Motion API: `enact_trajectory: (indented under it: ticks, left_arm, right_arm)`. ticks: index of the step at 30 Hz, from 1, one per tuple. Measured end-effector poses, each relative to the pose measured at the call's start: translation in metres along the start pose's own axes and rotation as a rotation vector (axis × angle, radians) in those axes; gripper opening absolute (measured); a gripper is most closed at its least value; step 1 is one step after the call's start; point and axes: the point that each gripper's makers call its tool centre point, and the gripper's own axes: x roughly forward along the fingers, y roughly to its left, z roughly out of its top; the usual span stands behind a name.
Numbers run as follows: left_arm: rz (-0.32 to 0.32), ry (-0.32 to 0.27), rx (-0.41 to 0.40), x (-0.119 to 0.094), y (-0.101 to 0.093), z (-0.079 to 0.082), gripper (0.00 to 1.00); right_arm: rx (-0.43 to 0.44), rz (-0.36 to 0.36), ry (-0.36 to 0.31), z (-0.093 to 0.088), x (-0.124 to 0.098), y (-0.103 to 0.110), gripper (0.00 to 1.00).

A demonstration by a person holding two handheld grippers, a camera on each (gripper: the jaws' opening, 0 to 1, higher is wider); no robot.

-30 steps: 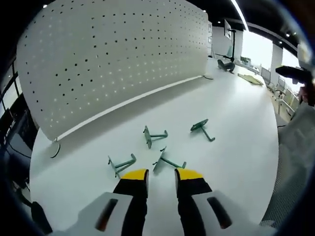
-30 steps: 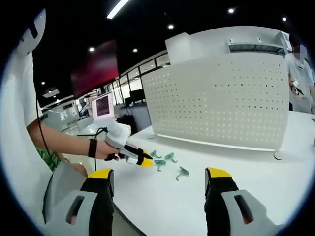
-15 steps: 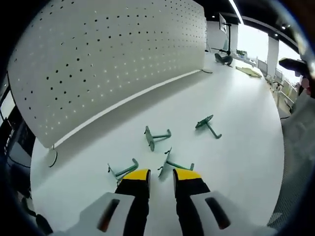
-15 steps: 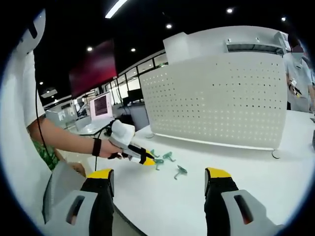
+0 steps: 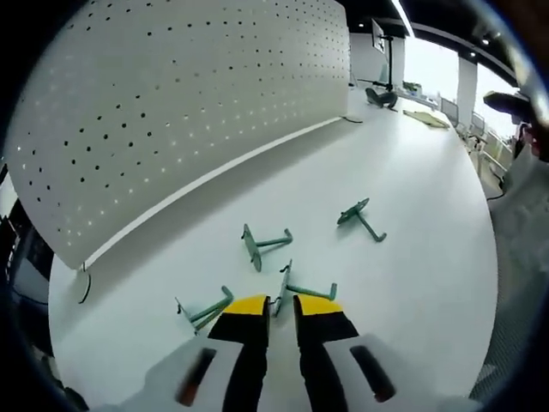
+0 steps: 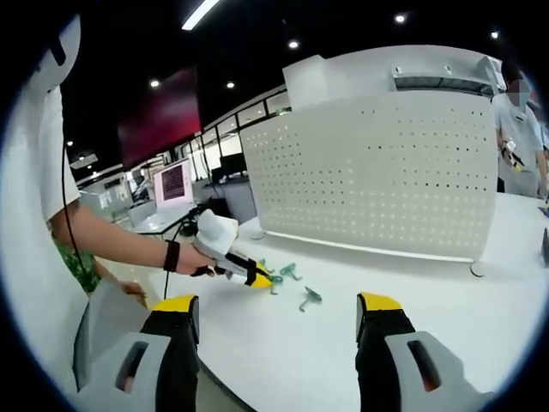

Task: Insert the hook assembly into the mounting plate slot until the hook locks in place.

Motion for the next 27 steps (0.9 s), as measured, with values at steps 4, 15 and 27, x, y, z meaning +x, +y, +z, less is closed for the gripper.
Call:
enact_trajectory:
  ticks: [4,15,27]
  left_arm:
    - [-0.022,-0.011,0.02,0.003,-0.005,0.001,0.08]
    - [-0.037,-0.012,-0.002,0.002,-0.007,0.0,0.05]
    - [-0.055,-0.025,-0.064,-0.004,-0.023,0.0,0.04]
  right_arm:
    - [-0.001,-0.005,0.003,0.0,-0.001,-0.003,0.75]
    - [-0.015,0.0,0.006,0.005,0.0,-0.003,0.75]
    - [-0.025,0.017,-0.002,0.01,0.003,0.002,0.74]
